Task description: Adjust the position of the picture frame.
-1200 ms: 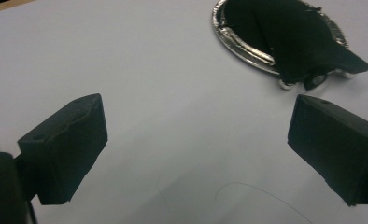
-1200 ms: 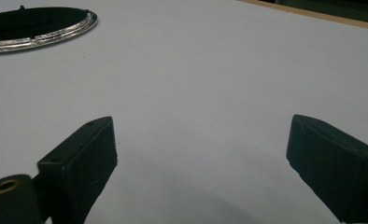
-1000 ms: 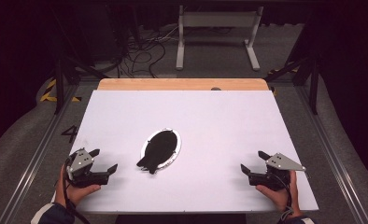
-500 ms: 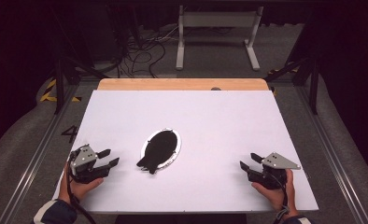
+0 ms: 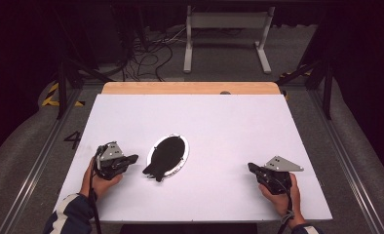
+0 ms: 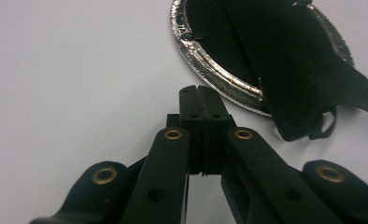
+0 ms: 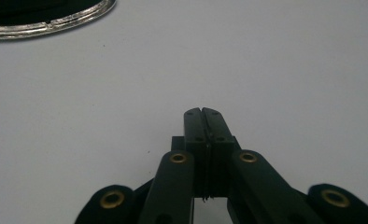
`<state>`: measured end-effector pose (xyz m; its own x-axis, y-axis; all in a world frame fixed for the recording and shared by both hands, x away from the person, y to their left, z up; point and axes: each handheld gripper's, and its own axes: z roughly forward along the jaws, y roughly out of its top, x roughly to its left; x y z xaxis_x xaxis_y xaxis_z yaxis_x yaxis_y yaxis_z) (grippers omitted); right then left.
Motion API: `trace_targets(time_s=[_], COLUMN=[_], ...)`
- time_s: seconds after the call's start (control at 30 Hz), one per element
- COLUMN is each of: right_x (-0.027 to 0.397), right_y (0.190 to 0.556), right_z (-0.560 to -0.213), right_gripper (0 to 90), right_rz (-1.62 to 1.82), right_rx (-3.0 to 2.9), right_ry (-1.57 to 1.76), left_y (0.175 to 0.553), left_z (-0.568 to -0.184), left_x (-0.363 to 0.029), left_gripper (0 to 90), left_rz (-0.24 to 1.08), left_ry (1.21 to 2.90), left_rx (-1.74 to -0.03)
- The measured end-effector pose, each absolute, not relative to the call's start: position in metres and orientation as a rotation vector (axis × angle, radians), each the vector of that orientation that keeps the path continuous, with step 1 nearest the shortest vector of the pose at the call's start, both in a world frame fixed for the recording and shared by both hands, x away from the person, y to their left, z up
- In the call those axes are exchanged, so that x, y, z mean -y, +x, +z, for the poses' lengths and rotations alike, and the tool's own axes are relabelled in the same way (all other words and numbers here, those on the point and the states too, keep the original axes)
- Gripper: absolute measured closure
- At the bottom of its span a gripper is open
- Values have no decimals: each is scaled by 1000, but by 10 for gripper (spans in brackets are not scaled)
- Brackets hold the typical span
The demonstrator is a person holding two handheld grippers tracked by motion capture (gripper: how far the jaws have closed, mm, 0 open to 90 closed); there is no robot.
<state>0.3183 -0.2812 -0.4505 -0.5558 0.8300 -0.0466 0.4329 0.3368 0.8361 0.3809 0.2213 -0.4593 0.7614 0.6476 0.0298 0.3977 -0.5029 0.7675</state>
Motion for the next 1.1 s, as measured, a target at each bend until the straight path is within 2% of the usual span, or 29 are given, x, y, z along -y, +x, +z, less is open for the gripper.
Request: trace_targets(time_s=[0.33, 0.67, 1.1], right_x=[268, 236, 201], right_y=[327, 349, 365], right_z=[-448, -443, -442], right_gripper=[900, 900, 900], right_rz=[1128, 1170, 1135], right_rx=[-2148, -2171, -2214], right_ry=[1112, 1135, 1058], left_y=[398, 408, 421], left_z=[-459, -466, -466], left_x=[-209, -201, -192], left_gripper=[896, 888, 872], left_rz=[386, 350, 296], left_ry=[2176, 2215, 2183], left_rx=[-805, -822, -857])
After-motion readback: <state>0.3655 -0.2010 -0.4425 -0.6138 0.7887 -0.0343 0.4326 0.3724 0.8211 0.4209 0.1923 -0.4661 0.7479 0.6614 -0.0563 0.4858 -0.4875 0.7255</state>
